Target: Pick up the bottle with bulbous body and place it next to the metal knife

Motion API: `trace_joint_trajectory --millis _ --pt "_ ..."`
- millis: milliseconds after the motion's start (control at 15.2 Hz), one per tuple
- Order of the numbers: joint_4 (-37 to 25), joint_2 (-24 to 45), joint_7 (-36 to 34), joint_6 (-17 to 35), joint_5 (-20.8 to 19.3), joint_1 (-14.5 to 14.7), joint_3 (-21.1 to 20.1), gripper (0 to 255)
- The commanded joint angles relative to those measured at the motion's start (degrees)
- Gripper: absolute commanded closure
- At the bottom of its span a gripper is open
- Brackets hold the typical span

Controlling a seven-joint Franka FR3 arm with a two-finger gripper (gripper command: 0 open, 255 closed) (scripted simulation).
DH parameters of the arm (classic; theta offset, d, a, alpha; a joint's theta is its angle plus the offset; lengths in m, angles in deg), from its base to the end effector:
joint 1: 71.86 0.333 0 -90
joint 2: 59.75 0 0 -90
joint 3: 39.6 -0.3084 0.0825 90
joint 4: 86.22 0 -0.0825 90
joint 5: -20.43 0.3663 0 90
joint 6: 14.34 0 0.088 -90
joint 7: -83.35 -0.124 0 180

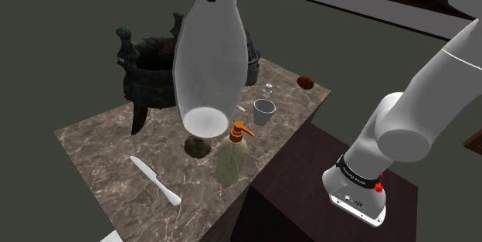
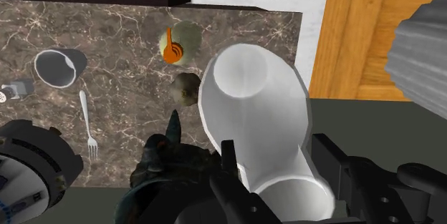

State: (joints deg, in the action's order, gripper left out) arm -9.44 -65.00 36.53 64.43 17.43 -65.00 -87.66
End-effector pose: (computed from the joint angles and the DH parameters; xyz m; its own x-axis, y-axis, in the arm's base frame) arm 0.2670 0.4112 0.7152 0.9799 0.1288 0.1522 0.1287 -0.9916 0.0103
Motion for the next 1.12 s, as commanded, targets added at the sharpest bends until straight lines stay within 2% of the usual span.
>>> trace_joint_trajectory --millis 0,132,198,264,660,1056 --pt "-5.5 6.5 -5.8 -1.9 -5.7 2.4 -4.8 255" --pt "-12.2 14.5 -11.4 -4.7 -13.4 8.1 -8.1 255" --pt "-18.9 21.2 -15.2 -8.0 -20.3 14.3 -9.8 255" --pt "-16.5 19.6 -14.7 -6.3 -18.3 13.8 -8.3 255" --pt "-5.3 13.6 -13.0 1.5 -12.2 7.6 -8.1 255" --pt "3.5 9.0 -11.3 7.9 -7.9 4.3 -7.3 255"
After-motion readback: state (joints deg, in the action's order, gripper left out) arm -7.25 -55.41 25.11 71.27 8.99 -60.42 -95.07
